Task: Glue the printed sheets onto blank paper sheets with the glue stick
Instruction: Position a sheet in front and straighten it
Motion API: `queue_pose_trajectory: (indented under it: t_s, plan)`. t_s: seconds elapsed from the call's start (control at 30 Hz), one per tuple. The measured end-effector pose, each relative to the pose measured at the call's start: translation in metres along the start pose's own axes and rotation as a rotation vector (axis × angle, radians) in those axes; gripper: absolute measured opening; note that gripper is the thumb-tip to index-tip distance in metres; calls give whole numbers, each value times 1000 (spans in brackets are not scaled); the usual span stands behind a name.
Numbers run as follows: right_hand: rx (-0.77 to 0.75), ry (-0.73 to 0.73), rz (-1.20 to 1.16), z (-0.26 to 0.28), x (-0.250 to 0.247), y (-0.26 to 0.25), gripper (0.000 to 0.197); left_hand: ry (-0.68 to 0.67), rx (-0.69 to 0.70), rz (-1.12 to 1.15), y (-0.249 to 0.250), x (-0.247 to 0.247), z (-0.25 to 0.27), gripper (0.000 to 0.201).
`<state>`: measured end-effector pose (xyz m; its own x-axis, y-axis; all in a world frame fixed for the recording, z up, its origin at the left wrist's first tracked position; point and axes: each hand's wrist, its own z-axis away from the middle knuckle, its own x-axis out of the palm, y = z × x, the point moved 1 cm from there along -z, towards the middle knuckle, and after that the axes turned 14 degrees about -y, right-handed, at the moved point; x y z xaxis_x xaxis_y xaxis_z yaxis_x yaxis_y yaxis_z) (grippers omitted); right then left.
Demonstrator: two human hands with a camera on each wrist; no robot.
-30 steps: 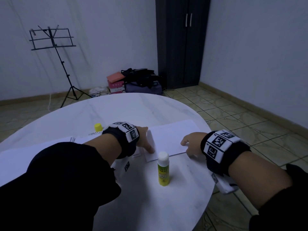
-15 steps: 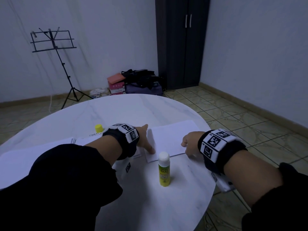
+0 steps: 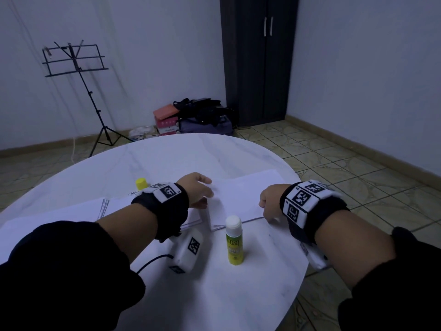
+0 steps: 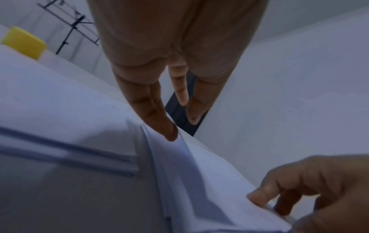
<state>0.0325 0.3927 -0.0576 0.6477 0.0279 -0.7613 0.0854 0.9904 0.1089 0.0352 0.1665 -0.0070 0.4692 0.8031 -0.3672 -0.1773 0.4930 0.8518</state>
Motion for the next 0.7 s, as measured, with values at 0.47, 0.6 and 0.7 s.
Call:
queue_pose_trajectory:
  t_s: [0.47, 0.6, 0.7]
  plan:
    - [-103, 96, -71, 84, 2, -28, 78, -210, -93, 434, -9, 19, -12, 42]
    - [-82, 237, -25, 74, 2, -30, 51, -207, -97, 436, -10, 16, -12, 30]
    - [-1, 357, 109, 58, 9, -26, 32, -218, -85, 434, -10, 13, -11, 27]
